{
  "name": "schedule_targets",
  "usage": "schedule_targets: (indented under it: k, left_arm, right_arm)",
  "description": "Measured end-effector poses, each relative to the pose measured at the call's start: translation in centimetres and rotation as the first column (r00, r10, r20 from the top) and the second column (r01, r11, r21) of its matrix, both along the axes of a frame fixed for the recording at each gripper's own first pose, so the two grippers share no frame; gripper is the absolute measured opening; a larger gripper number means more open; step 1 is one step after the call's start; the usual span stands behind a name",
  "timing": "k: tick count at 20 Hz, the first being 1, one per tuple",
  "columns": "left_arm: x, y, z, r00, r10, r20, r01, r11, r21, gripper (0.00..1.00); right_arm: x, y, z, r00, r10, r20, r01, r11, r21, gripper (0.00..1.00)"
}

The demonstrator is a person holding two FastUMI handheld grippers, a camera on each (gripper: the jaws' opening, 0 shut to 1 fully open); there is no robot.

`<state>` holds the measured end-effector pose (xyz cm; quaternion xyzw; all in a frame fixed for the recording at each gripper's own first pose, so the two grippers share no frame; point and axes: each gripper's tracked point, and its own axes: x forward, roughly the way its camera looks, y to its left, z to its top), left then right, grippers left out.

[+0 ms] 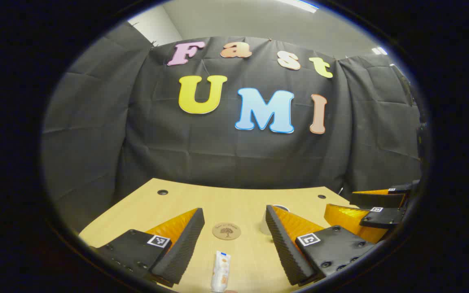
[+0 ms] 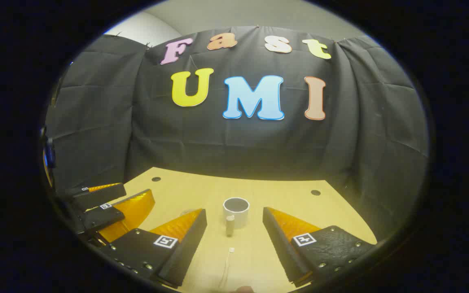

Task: Put the toothbrush and toothpaste on the desktop into the cup, then pick up the cup and place it on the coaster on the desktop.

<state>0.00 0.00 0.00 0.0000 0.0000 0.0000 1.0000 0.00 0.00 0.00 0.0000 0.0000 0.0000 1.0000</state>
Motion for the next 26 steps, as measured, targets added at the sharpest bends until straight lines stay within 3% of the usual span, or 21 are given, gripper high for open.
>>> schedule_targets:
  k: [18,26]
  left_arm:
    - [0.8,-1.3,0.1,1.000,-0.013,-0.023,0.014,0.999,0.033,0.97]
    - [2.1,-0.3,-3.7,0.985,0.020,-0.169,-0.014,0.999,0.038,0.97]
  right_arm:
    - [0.5,-1.1,0.0,1.000,-0.019,-0.020,0.020,0.999,0.032,0.87]
    - [1.9,-0.4,-2.5,0.993,0.017,-0.115,-0.012,0.999,0.042,0.87]
